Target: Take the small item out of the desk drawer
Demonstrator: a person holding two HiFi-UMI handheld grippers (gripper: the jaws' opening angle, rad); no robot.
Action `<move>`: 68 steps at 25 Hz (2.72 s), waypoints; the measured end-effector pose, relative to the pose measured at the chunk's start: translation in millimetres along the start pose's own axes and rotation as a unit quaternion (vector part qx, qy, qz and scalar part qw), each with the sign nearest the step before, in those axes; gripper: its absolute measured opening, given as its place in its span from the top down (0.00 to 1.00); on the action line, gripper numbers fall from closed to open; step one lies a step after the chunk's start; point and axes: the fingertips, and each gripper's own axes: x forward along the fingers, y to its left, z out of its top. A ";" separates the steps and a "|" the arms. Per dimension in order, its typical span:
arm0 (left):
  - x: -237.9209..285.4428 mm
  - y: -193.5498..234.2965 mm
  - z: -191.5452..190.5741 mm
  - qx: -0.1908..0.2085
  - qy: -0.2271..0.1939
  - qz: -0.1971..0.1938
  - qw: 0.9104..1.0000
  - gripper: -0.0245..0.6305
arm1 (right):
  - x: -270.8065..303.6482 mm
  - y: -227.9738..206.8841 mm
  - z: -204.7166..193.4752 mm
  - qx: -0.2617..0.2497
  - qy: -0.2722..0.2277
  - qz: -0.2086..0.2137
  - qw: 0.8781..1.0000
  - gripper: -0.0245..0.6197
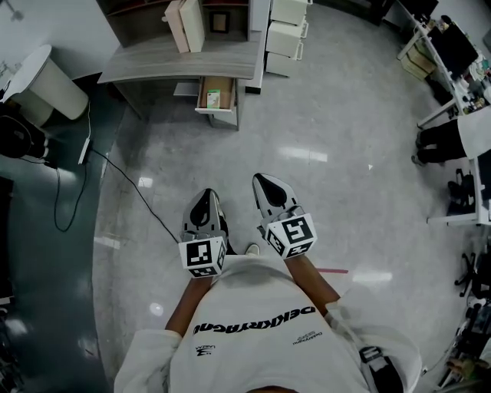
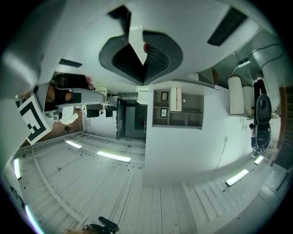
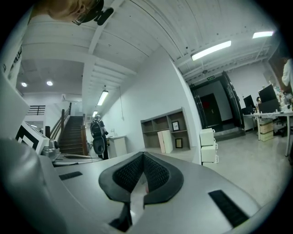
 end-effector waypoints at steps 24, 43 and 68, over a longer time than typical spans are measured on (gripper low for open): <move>267.7 167.7 55.4 -0.019 0.011 -0.045 0.999 0.94 | 282.8 -92.4 52.2 0.010 0.007 -0.050 0.999 0.91; 395.9 230.9 56.6 -0.009 0.042 -0.099 0.994 0.94 | 409.5 -139.3 57.0 0.027 0.022 -0.102 0.994 0.91; 485.0 237.8 -46.6 -0.053 0.132 -0.038 0.989 0.94 | 447.1 -216.6 -57.2 0.066 0.113 -0.092 0.987 0.91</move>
